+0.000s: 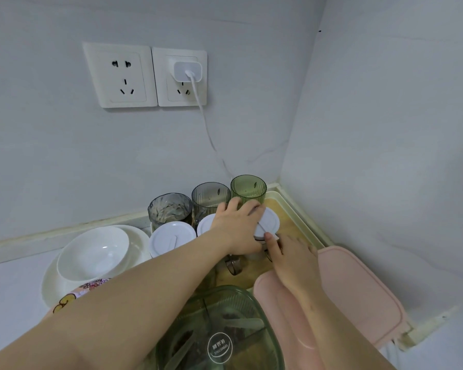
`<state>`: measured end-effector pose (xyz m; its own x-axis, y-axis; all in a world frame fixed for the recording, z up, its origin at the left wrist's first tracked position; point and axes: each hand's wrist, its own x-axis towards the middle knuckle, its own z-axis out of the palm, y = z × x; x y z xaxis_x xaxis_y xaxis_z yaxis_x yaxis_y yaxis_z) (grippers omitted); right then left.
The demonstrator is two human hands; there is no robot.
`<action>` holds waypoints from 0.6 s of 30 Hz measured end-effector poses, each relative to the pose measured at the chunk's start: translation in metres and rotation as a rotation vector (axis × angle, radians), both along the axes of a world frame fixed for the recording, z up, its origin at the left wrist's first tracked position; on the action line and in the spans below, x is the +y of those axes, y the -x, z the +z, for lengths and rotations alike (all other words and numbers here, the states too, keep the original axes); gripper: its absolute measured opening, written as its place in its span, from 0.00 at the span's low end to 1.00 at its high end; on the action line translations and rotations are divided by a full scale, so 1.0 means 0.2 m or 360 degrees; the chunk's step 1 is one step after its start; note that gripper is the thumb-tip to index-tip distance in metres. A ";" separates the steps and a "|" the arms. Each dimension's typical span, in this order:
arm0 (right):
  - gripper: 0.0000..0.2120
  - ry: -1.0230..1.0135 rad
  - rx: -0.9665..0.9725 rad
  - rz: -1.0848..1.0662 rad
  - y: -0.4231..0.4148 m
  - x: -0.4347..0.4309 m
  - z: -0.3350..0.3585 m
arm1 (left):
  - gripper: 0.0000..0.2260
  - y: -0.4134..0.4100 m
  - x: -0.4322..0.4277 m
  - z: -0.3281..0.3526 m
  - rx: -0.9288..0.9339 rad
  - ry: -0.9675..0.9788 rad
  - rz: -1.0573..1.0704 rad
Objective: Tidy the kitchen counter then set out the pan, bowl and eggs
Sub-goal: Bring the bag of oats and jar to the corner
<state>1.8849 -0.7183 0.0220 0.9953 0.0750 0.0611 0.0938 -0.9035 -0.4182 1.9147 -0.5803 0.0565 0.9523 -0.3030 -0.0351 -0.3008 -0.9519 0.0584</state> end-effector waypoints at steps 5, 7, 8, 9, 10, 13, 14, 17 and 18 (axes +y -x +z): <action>0.21 -0.0294 -0.0171 -0.0116 -0.01 0.00 -0.02 | 0.33 0.04 0.03 0.05 0.0087 0.0244 0.0047; 0.18 -0.0546 -0.0283 -0.0267 0.00 -0.01 0.00 | 0.32 0.09 0.07 0.11 0.0096 0.0364 0.0047; 0.16 -0.0614 -0.0375 -0.0324 0.01 -0.01 0.01 | 0.31 0.11 0.09 0.14 0.0097 0.0404 0.0044; 0.14 -0.0646 -0.0447 -0.0350 0.03 0.00 0.04 | 0.30 0.14 0.12 0.18 0.0088 0.0430 0.0053; 0.14 -0.0681 -0.0487 -0.0349 0.06 0.03 0.08 | 0.29 0.18 0.15 0.21 0.0073 0.0443 0.0068; 0.09 -0.0838 -0.0503 -0.0159 0.18 0.18 0.21 | 0.24 0.32 0.28 0.32 0.0030 0.0525 0.0106; 0.10 -0.0846 -0.0478 -0.0077 0.23 0.24 0.25 | 0.24 0.37 0.32 0.36 0.0035 0.0592 0.0119; 0.09 -0.0827 -0.0274 0.0157 0.41 0.39 0.38 | 0.23 0.61 0.47 0.46 0.0037 0.0801 0.0198; 0.09 -0.0828 -0.0219 0.0228 0.47 0.44 0.40 | 0.21 0.70 0.52 0.49 0.0017 0.0854 0.0228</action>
